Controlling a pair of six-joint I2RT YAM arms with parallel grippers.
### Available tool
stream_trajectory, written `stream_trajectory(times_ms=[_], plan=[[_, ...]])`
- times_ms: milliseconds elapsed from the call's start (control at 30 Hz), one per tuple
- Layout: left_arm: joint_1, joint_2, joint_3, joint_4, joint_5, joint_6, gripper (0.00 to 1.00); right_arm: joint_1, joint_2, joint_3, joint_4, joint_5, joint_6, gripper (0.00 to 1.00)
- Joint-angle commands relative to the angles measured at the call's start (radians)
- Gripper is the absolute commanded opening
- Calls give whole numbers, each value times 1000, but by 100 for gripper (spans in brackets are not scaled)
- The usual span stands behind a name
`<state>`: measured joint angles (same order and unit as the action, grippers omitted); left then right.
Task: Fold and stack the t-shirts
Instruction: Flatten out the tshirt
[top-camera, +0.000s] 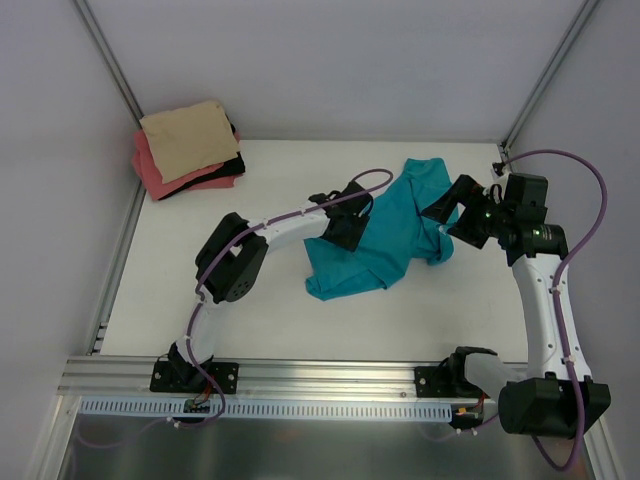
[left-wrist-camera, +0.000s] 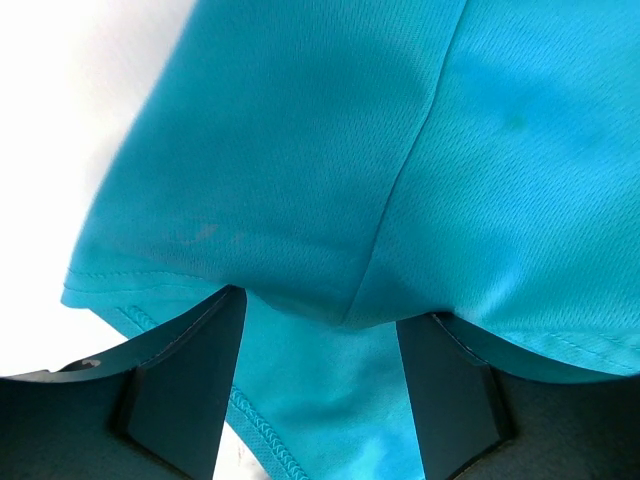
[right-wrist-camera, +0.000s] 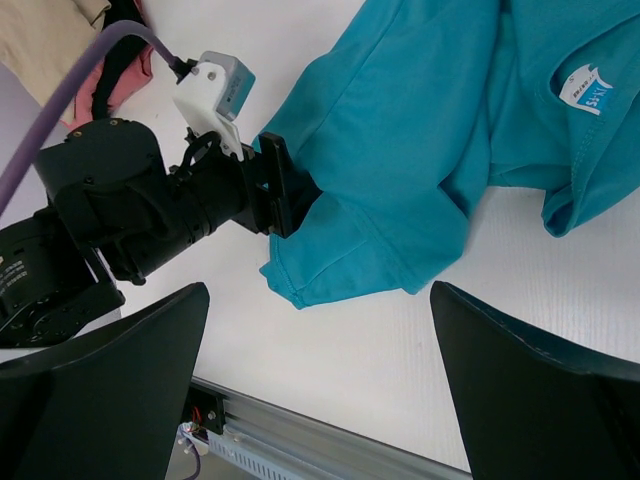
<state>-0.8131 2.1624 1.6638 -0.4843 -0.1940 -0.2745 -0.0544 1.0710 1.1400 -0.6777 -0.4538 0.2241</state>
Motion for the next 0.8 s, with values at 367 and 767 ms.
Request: stream_trajectory(times_ms=[367,767], plan=[[-14,2,120,-5,-48,35,61,13,18,26,24,-26,7,99],[-14,1,86,7,-4,46,0,13,23,24,21,-22,7,100]])
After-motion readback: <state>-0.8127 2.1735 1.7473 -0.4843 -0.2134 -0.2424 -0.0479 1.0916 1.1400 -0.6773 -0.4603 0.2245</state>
